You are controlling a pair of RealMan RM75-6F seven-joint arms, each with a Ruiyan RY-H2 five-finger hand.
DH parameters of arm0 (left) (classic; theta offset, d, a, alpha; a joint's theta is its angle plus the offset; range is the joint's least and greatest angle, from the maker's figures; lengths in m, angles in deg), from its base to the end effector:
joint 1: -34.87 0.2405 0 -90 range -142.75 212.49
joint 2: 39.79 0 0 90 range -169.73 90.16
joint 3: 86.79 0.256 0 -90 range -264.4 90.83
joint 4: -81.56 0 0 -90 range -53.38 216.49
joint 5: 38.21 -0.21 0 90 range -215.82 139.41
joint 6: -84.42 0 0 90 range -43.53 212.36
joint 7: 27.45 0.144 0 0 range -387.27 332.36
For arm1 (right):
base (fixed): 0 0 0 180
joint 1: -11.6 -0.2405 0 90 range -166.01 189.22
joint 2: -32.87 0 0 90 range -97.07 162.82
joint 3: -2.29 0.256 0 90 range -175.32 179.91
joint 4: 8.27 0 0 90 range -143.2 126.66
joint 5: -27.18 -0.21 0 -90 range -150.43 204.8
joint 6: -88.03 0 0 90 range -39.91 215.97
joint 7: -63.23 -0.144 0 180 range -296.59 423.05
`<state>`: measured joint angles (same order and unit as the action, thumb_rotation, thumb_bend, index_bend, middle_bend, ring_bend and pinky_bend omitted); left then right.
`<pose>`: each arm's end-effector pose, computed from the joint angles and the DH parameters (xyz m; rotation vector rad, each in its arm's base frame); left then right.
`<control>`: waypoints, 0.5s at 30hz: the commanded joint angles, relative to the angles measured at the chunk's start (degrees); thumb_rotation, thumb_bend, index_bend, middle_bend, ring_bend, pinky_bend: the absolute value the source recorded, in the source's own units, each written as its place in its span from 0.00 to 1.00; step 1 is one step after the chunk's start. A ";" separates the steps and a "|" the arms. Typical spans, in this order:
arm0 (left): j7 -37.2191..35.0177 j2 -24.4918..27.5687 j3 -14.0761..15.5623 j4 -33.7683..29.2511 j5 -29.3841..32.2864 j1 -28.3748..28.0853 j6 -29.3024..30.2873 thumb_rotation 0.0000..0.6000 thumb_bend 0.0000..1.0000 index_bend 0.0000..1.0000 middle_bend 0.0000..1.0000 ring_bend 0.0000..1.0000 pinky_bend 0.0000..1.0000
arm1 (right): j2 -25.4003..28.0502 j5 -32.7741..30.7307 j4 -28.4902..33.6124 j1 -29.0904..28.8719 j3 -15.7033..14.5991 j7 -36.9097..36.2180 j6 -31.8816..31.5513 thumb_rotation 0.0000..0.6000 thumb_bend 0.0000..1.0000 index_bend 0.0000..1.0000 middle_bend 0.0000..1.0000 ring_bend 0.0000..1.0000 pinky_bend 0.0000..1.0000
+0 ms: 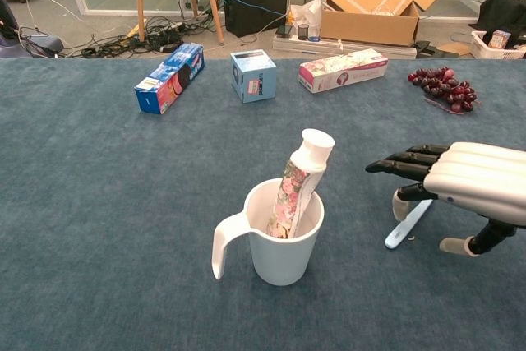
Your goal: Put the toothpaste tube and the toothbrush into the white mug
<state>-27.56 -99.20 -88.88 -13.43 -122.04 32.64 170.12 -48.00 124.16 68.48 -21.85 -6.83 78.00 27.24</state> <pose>-0.3209 0.1633 0.1829 -1.3371 -0.9190 -0.8286 -0.2465 -0.2580 0.0001 2.2881 -0.4597 0.6768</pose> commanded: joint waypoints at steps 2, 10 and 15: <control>-0.01 0.01 0.00 -0.03 -0.03 0.01 0.03 1.00 0.25 0.51 0.40 0.31 0.33 | -1.07 0.15 -0.95 0.32 0.57 -0.17 -0.20 1.00 0.19 0.40 0.00 0.00 0.11; -0.12 0.07 0.00 -0.06 0.02 0.02 -0.01 1.00 0.25 0.51 0.40 0.31 0.33 | -2.37 -0.26 -2.10 0.45 1.29 -0.48 0.71 1.00 0.19 0.42 0.00 0.00 0.11; -0.17 0.13 0.02 -0.16 -0.02 0.04 0.02 1.00 0.25 0.51 0.40 0.31 0.33 | -3.08 -0.54 -2.58 0.49 1.80 -0.54 1.11 1.00 0.20 0.43 0.00 0.00 0.11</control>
<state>-27.72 -99.06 -88.86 -13.58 -122.07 32.68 170.14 -51.07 123.64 65.93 -21.37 -5.05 77.44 28.33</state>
